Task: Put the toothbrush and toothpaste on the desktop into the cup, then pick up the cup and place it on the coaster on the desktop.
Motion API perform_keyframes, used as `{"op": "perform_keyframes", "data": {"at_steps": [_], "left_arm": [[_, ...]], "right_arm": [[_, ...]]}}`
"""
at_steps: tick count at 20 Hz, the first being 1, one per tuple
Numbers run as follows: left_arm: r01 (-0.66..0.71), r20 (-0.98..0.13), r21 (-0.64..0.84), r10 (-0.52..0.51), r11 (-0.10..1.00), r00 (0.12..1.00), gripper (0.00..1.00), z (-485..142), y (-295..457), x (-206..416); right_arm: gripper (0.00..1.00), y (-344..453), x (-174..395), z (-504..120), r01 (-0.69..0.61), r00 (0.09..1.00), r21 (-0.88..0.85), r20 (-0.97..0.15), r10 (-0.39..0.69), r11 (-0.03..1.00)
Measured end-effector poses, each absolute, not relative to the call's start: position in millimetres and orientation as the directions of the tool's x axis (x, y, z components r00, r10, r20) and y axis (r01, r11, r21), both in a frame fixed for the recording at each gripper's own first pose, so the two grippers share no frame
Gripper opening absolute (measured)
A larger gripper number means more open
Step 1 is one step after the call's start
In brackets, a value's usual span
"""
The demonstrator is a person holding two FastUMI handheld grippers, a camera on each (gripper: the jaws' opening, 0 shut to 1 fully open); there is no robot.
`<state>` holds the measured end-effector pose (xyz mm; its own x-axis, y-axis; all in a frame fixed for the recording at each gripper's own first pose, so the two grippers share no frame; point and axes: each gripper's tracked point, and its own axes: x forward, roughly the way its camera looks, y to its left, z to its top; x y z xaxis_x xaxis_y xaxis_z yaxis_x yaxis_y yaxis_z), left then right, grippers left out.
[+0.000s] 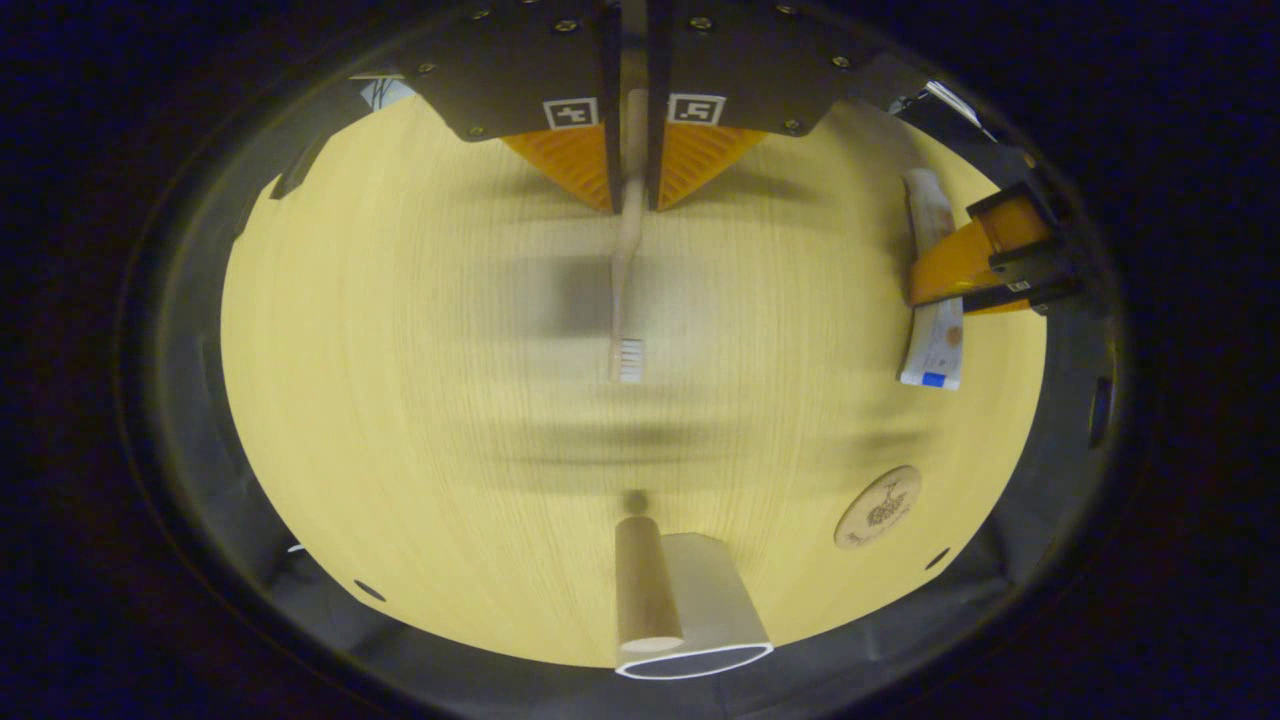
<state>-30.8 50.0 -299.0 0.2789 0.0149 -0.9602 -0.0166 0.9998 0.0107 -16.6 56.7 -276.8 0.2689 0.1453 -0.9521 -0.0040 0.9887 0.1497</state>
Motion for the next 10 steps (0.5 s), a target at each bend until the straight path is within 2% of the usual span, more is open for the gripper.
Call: {"op": "perform_keyframes", "data": {"at_steps": [2, 3, 10], "left_arm": [[-0.026, -0.959, 0.009, 0.016, 1.000, 0.284, 0.39, -297, 51, -32], [-0.026, -0.959, 0.004, 0.012, 1.000, 0.283, 0.32, -300, 50, -31], [-0.054, -0.953, -0.006, 0.011, 0.999, 0.304, 0.32, -292, 48, -34]], "right_arm": [[0.05, 61, -19, -276, 0.012, 0.254, 0.188, -0.951, 0.179, 0.982], [0.05, 61, -18, -276, 0.015, 0.263, 0.193, -0.947, 0.183, 0.981], [0.05, 57, -17, -261, -0.002, 0.314, 0.208, -0.929, 0.198, 0.978]]}}
